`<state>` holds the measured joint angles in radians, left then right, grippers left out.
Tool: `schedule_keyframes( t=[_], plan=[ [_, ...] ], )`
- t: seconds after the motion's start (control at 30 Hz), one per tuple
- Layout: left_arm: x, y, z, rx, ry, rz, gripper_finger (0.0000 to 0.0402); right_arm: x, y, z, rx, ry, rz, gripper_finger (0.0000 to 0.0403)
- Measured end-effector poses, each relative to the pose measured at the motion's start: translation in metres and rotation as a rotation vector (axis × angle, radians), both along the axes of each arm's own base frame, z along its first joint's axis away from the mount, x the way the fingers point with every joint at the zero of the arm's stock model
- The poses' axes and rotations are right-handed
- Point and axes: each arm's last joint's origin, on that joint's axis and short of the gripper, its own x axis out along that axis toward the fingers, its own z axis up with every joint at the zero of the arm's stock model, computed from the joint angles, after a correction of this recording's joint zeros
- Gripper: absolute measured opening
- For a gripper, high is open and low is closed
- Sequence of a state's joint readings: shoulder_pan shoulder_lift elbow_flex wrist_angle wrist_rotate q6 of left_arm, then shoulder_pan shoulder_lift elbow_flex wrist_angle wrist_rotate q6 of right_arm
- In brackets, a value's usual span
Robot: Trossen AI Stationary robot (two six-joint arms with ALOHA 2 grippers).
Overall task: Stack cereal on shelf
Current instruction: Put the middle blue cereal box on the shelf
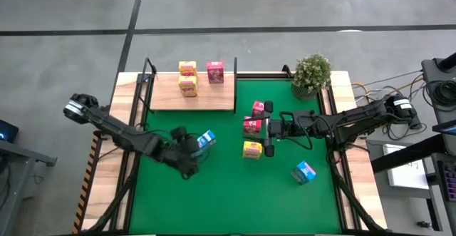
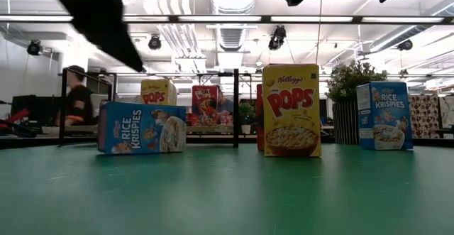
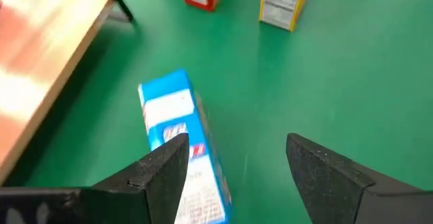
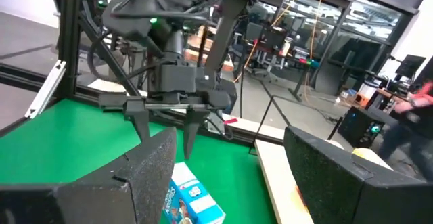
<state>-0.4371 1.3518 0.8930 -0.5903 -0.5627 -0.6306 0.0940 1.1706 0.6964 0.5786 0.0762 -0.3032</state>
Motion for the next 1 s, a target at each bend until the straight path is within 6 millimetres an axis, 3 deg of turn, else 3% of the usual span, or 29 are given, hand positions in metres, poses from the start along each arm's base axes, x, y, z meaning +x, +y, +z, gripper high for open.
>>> schedule_keyframes(
  t=[0.23,0.37,0.73,1.0],
  plan=[
    [-0.040,-0.018,-0.029,-0.059,-0.035,0.090,0.0231,0.000,0.000,0.000,0.009,-0.002,0.002,0.0263],
    [-0.051,-0.020,-0.034,-0.099,-0.069,0.130,0.0237,0.000,0.000,0.000,0.017,-0.002,0.006,0.0263],
    [-0.063,-0.011,-0.081,-0.079,-0.096,0.195,0.0286,0.000,0.000,0.000,0.014,0.000,0.006,0.0263],
    [-0.065,-0.006,-0.102,-0.035,-0.217,0.230,0.0290,0.000,0.000,0.000,0.003,0.000,0.005,0.0263]
  ],
)
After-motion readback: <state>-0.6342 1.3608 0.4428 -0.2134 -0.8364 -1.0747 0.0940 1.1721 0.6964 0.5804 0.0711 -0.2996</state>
